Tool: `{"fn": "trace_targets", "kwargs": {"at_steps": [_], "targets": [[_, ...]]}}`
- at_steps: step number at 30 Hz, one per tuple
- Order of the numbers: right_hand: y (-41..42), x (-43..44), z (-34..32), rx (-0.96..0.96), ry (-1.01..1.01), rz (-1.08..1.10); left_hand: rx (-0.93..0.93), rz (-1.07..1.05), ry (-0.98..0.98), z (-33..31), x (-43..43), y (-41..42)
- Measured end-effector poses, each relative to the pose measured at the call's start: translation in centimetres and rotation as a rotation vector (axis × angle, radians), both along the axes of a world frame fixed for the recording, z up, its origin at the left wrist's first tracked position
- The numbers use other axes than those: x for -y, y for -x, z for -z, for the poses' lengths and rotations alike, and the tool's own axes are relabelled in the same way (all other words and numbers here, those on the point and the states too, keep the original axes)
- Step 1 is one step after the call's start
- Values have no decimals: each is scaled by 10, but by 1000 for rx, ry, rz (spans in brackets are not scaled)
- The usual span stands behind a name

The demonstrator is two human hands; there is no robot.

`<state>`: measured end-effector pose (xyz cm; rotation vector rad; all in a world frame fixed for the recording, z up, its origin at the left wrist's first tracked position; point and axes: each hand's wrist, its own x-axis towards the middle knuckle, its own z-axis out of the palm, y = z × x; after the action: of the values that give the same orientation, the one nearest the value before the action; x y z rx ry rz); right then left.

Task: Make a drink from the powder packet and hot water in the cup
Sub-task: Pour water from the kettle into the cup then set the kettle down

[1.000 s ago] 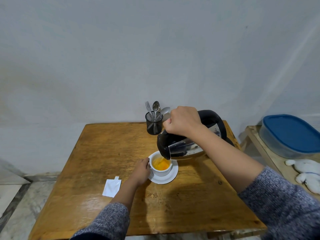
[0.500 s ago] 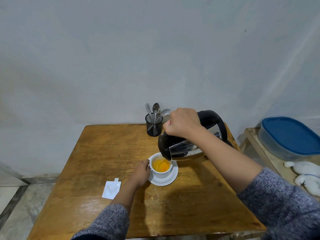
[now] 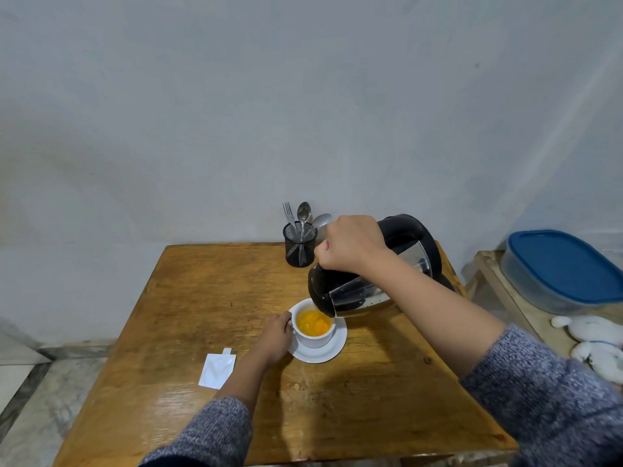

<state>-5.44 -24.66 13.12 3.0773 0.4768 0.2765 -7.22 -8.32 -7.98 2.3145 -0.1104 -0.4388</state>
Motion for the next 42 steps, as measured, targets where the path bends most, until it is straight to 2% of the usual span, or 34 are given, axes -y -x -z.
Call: {"fn": "trace_targets", "kwargs": {"at_steps": [31,36,42], "targets": [[3,-4,-3,25,36,-36,-8,19,-3,-2,1,-3],[4,9,-3,6,-59,48,-6,8,2,-4,1,-2],[0,50,8,-22,-257,308,-3,-21,24,-5,1,1]]}}
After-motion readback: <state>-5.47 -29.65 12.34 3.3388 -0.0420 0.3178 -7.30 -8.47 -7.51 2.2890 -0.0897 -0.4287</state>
